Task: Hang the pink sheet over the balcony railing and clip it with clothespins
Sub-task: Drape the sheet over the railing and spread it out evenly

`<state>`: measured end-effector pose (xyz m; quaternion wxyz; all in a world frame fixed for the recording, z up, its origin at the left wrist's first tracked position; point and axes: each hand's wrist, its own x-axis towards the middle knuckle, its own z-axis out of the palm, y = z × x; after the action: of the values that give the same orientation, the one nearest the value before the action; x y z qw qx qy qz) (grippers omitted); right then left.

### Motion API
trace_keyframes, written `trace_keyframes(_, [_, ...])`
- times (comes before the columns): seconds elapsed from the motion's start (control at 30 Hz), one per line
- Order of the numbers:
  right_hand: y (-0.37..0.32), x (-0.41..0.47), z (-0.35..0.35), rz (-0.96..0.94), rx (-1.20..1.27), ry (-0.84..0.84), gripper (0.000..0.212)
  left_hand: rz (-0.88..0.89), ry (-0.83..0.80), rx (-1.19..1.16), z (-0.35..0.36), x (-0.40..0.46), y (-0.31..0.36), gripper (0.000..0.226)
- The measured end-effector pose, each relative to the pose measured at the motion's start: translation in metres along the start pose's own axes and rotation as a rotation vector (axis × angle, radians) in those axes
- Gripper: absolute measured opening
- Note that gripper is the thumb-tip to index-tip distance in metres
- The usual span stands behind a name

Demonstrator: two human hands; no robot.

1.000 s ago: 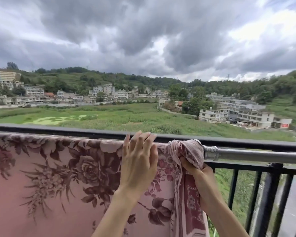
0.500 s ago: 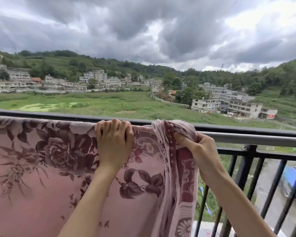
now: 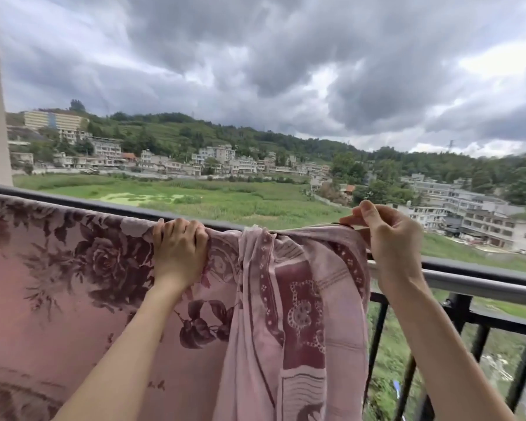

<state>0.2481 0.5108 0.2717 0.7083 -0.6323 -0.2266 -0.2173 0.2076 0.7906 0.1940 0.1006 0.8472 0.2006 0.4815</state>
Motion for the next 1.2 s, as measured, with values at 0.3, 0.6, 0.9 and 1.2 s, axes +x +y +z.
trace_keyframes(0.3, [0.040,-0.038,-0.007,0.375,-0.187,-0.234,0.042,-0.022,-0.053,0.021,-0.003,-0.002,-0.002,0.054])
trace_keyframes(0.6, [0.045,-0.038,-0.015,0.953,0.409,-0.385,0.013,0.153,-0.090,-0.280,-0.026,-0.037,0.054,0.028])
trace_keyframes(0.9, [0.040,-0.035,-0.031,0.565,0.248,-0.482,0.014,0.008,-0.207,-0.421,-0.034,-0.077,0.162,0.041])
trace_keyframes(1.2, [0.046,-0.024,-0.057,0.346,-0.064,-0.754,0.021,-0.386,-0.073,-0.427,-0.022,-0.088,0.193,0.018])
